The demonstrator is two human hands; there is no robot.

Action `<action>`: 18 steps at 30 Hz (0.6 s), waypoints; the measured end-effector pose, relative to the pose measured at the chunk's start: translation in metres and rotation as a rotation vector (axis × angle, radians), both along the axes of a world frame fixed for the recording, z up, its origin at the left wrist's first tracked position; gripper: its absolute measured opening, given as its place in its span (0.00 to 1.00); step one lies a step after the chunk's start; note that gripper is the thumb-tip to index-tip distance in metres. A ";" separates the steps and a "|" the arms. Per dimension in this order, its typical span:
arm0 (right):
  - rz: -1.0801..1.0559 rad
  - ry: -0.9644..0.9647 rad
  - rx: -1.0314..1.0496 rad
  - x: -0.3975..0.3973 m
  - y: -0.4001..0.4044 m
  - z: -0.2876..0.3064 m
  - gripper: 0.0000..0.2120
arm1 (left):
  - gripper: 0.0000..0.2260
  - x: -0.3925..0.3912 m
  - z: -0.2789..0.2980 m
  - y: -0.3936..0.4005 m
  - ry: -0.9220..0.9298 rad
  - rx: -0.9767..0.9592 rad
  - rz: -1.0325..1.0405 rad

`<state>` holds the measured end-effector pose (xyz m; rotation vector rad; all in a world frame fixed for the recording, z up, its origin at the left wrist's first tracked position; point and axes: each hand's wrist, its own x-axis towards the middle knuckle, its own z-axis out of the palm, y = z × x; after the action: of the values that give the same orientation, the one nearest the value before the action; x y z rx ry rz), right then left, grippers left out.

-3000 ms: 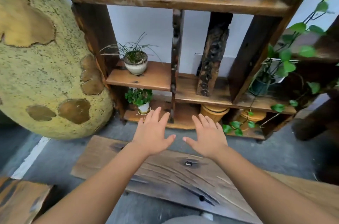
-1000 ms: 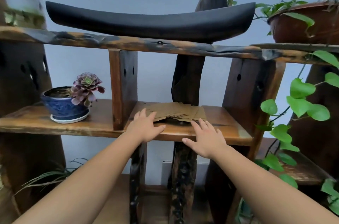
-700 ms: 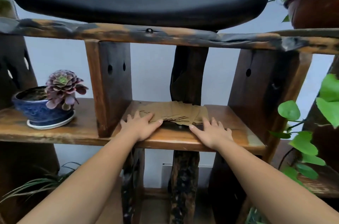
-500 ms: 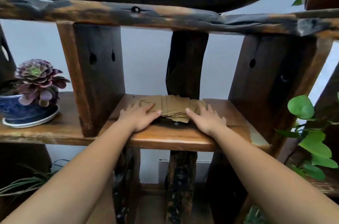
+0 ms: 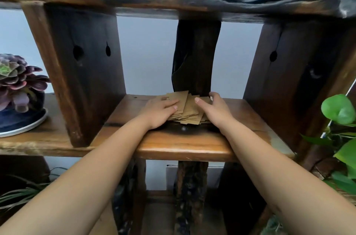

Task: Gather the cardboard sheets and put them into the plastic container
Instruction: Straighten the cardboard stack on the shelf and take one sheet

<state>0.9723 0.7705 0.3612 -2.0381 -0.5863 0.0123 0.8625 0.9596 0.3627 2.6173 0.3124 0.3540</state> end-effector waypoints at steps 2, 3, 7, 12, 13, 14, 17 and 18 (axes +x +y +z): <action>-0.035 0.120 0.136 -0.002 0.009 0.003 0.42 | 0.20 -0.001 -0.001 -0.011 -0.068 -0.084 -0.096; -0.057 0.205 0.208 -0.003 0.013 0.004 0.42 | 0.20 -0.001 -0.002 -0.016 -0.092 -0.111 -0.130; 0.030 0.668 0.546 -0.006 0.022 0.008 0.25 | 0.21 -0.002 -0.001 -0.020 -0.136 -0.133 -0.128; 0.129 0.780 0.414 -0.013 0.021 0.018 0.15 | 0.21 -0.004 0.000 -0.021 -0.136 -0.054 -0.171; 0.100 0.759 0.427 -0.015 0.021 0.017 0.15 | 0.21 -0.004 0.000 -0.021 -0.143 -0.048 -0.182; 0.068 0.730 0.462 -0.018 0.021 0.017 0.16 | 0.21 -0.005 0.000 -0.020 -0.167 -0.060 -0.180; 0.034 0.654 0.628 -0.029 0.018 0.014 0.17 | 0.30 -0.005 -0.002 -0.020 -0.278 -0.191 -0.042; 0.029 0.637 0.696 -0.033 0.017 0.013 0.17 | 0.36 -0.005 0.000 -0.019 -0.302 -0.272 0.043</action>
<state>0.9397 0.7875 0.3739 -1.2443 -0.1691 0.4042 0.8576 0.9404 0.3625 2.2544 0.2908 0.6635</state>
